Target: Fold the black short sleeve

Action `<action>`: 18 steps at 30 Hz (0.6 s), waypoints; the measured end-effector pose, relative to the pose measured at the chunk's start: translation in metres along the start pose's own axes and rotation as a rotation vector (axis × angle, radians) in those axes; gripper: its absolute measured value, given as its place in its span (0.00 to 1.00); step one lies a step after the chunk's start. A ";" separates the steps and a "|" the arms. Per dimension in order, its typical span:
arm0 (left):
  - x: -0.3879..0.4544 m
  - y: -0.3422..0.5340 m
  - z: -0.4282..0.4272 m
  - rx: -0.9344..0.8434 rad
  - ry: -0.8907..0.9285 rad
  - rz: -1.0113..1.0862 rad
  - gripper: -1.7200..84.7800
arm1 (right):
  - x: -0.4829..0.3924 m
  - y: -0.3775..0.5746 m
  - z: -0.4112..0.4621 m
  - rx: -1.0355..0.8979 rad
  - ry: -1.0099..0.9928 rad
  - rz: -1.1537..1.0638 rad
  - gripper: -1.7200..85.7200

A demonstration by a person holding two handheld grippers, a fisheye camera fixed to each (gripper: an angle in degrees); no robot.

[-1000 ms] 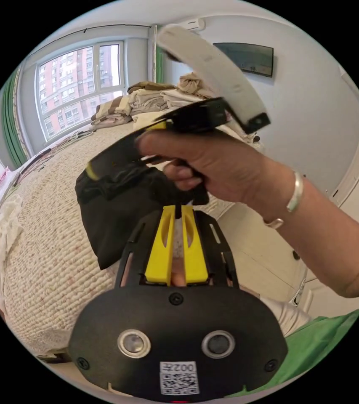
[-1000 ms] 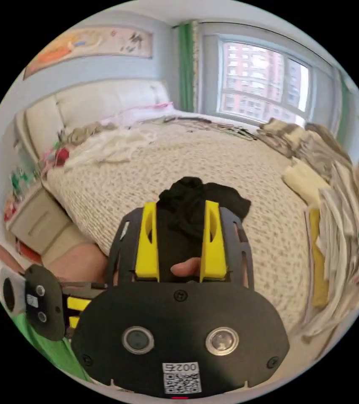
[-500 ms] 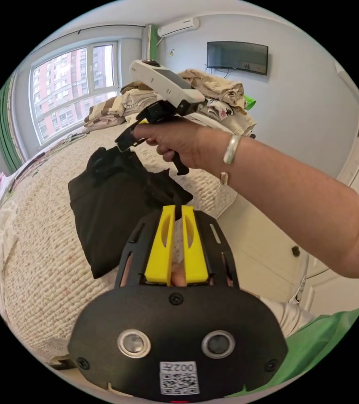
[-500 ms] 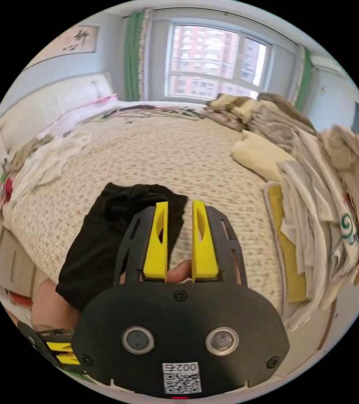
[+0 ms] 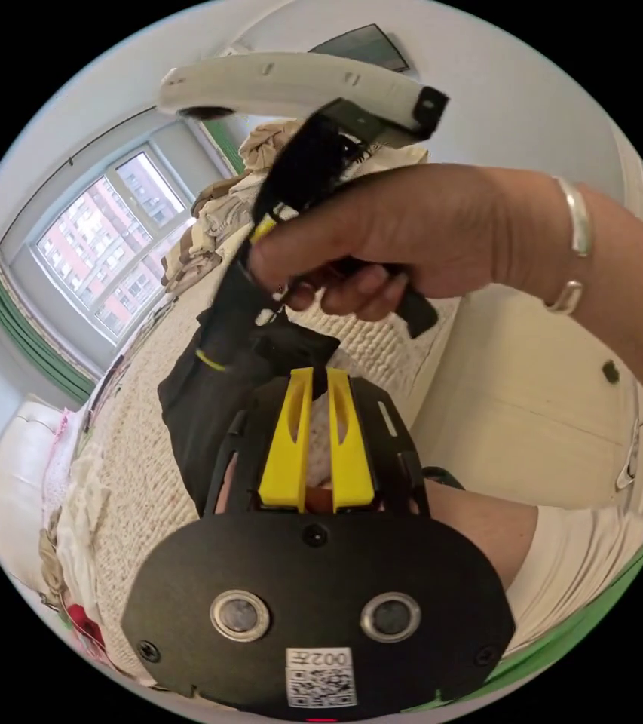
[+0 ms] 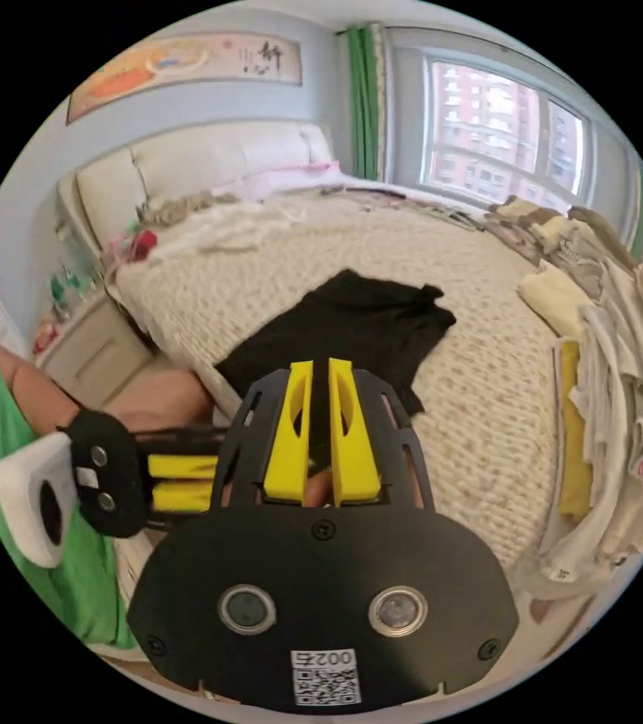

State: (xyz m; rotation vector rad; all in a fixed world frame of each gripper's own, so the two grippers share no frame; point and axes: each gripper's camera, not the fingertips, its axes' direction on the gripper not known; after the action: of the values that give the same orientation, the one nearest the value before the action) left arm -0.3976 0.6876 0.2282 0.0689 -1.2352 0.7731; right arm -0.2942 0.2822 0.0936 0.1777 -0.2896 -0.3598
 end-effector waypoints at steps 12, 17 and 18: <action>-0.069 0.028 -0.047 0.132 -0.014 -0.263 0.03 | 0.046 0.084 -0.044 0.116 0.089 0.414 0.07; -0.164 0.070 -0.032 0.032 0.027 -0.623 0.05 | 0.045 0.106 -0.042 0.149 -0.098 0.479 0.17; -0.174 0.074 -0.030 0.020 0.039 -0.662 0.05 | 0.045 0.109 -0.035 0.122 -0.080 0.501 0.17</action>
State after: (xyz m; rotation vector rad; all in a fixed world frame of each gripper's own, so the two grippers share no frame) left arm -0.4346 0.6701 0.0411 0.4534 -1.0724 0.2076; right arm -0.2085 0.3700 0.0953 0.2037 -0.4235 0.1485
